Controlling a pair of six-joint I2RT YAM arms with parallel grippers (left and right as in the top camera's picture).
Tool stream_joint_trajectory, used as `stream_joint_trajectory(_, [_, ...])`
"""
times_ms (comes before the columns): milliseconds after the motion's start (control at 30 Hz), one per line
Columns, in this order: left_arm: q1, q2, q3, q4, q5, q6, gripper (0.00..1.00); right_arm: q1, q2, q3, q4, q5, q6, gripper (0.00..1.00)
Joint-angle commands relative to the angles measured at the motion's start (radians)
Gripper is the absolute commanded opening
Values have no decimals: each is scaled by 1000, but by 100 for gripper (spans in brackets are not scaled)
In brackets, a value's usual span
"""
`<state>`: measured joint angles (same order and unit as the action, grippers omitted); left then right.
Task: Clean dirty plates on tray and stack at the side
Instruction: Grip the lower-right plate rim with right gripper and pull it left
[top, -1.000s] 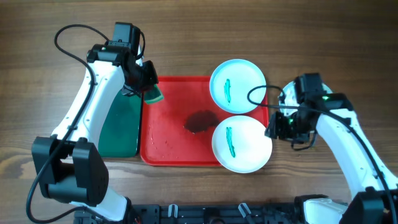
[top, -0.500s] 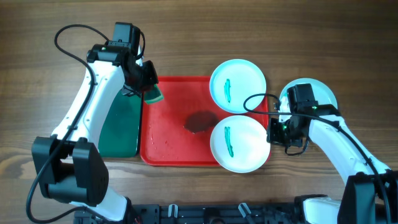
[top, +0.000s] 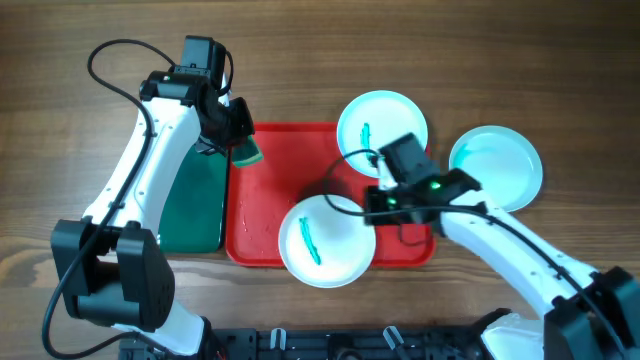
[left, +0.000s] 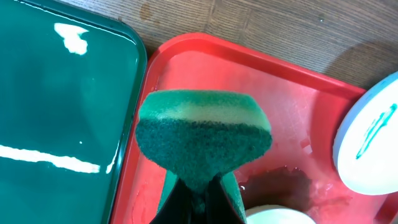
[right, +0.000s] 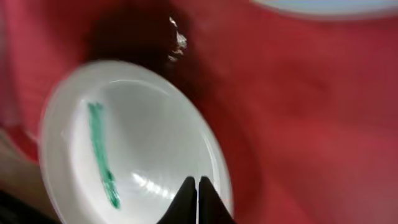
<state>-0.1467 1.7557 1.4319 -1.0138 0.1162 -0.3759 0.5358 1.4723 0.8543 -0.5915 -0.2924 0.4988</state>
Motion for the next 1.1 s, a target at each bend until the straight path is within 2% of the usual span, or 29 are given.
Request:
stream_joint_trajectory(0, [-2,-21,12,3,-10,-2,4,72,104,61,71,4,115,4])
stream_joint_trajectory(67, [-2,-21,12,3,-10,-2,4,86,201,160,2,0,94,4])
stream_joint_trajectory(133, [-2,-21,12,2,-10,-2,4,85,226,264,-129,14,19,10])
stream_joint_trajectory(233, [-2,-21,12,3,-14,-1,4,80,222,418,-352,163,-89,27])
stream_joint_trajectory(333, [-2,-21,12,3,-14,-1,4,46,230,408,-462,226,-231,33])
stream_joint_trajectory(467, [-2,-21,12,3,-14,-1,4,39,230,309,-406,143,-326,34])
stream_joint_trajectory(600, [-2,-21,12,2,-14,-1,4,39,232,199,-279,80,-344,38])
stream_joint_trajectory(767, [-2,-21,12,2,-14,-1,4,39,244,122,-200,40,-344,38])
stream_joint_trajectory(833, [-2,-21,12,2,-14,-2,4,39,250,119,-191,29,-341,31])
stream_joint_trajectory(933, [-2,-21,12,2,-14,-2,4,39,252,120,-168,13,-335,6])
stream_joint_trajectory(1067, [-2,-21,12,2,-14,-2,4,39,252,173,-163,5,-199,4])
